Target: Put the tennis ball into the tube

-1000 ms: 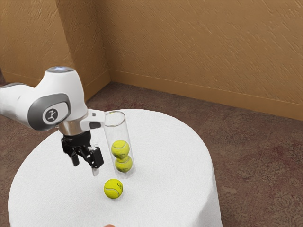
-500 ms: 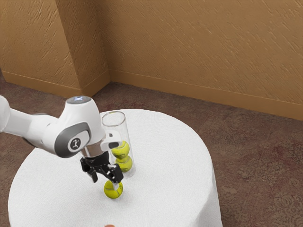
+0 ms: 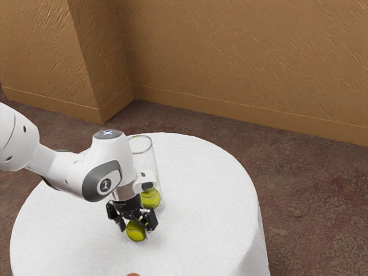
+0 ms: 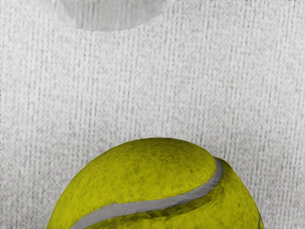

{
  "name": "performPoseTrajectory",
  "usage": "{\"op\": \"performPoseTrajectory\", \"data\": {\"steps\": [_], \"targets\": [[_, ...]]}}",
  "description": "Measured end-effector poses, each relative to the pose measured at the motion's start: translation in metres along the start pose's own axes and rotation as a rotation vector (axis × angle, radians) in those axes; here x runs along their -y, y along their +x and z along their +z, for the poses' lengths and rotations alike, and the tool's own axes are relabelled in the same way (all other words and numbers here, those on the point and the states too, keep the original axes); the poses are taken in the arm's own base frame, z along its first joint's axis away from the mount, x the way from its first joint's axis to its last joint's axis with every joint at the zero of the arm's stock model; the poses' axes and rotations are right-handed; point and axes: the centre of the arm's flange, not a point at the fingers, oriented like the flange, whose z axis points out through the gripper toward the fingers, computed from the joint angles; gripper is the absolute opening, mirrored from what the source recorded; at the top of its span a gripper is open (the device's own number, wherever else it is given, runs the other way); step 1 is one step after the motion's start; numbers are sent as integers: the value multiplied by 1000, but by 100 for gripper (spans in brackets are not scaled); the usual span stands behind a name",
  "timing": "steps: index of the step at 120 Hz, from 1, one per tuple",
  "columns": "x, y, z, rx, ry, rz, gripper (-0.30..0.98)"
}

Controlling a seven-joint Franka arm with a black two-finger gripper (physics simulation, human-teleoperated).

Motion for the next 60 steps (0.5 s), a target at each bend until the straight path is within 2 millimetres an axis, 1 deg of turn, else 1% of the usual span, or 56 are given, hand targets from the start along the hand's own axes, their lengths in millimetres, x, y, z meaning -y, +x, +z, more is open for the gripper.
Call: {"op": "performPoseTrajectory", "data": {"steps": [6, 10, 14, 24, 30, 40, 50, 60], "targets": [[0, 0, 1, 1, 0, -3, 68], [0, 0, 2, 2, 1, -5, 66], [0, 0, 2, 2, 1, -7, 60], [0, 0, 3, 2, 1, -10, 42], [0, 1, 3, 0, 3, -13, 35], [0, 1, 1, -5, 6, -18, 29], [-2, 0, -11, -21, 5, -20, 26], [-5, -2, -37, -54, -6, -21, 24]]}}
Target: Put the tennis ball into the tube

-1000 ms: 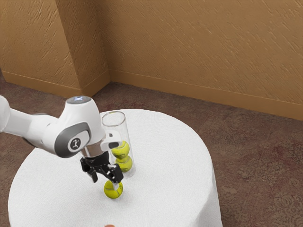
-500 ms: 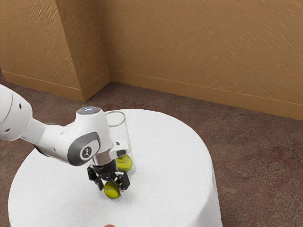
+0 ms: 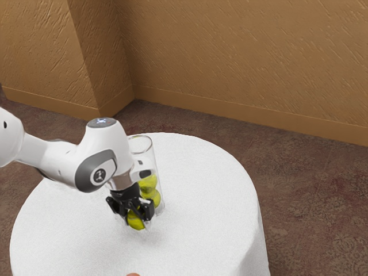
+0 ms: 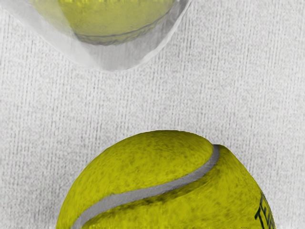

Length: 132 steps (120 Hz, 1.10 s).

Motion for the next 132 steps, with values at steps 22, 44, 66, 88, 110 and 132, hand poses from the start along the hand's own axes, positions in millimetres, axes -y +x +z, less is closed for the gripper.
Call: {"op": "performPoseTrajectory", "data": {"steps": [22, 44, 66, 88, 110, 132], "targets": [[-6, -11, -67, -61, -27, 3, 17], [-8, -22, -133, -84, -44, 4, 13], [-12, -16, -196, -76, -29, 22, 16], [-10, -7, -244, -45, 11, 36, 17], [-9, 20, -252, 16, 61, 38, 18], [-12, 42, -248, 52, 84, 43, 19]]}}
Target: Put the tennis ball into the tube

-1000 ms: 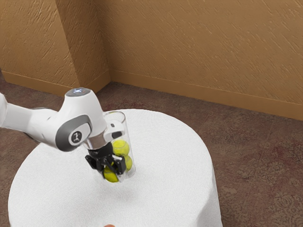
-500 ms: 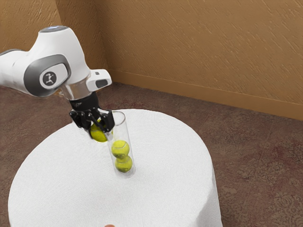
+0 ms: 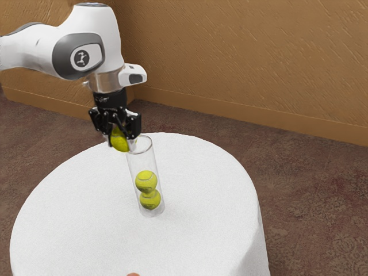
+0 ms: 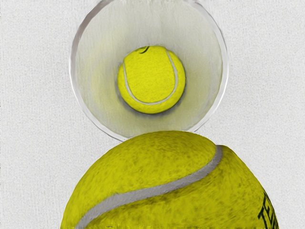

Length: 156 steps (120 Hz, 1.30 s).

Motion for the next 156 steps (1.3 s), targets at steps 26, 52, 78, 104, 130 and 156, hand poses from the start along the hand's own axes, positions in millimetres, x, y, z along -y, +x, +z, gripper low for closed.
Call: {"op": "performPoseTrajectory", "data": {"steps": [26, 52, 78, 104, 130, 156], "targets": [[2, 24, 2, 13, 9, -6, 20], [-4, 39, 9, 20, 15, 3, 20], [-7, 52, 18, 27, 22, 8, 18], [3, 61, 21, 19, 41, -4, 17], [9, 68, 23, 11, 48, -14, 20], [3, 70, 26, 11, 49, -4, 18]]}}
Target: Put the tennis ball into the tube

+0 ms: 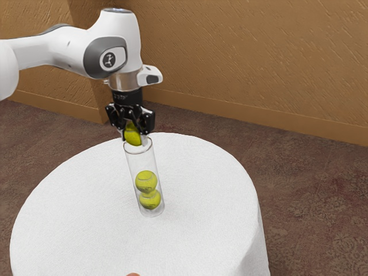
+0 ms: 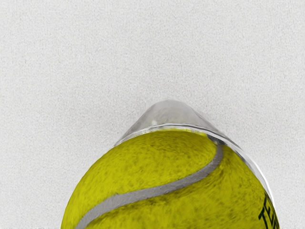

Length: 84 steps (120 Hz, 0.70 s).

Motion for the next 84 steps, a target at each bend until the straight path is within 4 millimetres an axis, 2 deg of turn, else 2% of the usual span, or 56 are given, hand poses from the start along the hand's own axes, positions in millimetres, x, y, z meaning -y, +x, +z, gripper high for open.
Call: {"op": "performPoseTrajectory", "data": {"steps": [12, 31, 54, 60, 73, 84], "targets": [[0, -4, 1, 3, -1, 1, 19], [-3, -4, 3, 8, -9, 7, 45], [-5, -6, 0, 6, -17, 11, 59], [-4, -12, -13, -14, -23, 14, 61], [2, -46, -69, -83, -46, 33, 64], [4, -59, -87, -92, -49, 47, 66]]}}
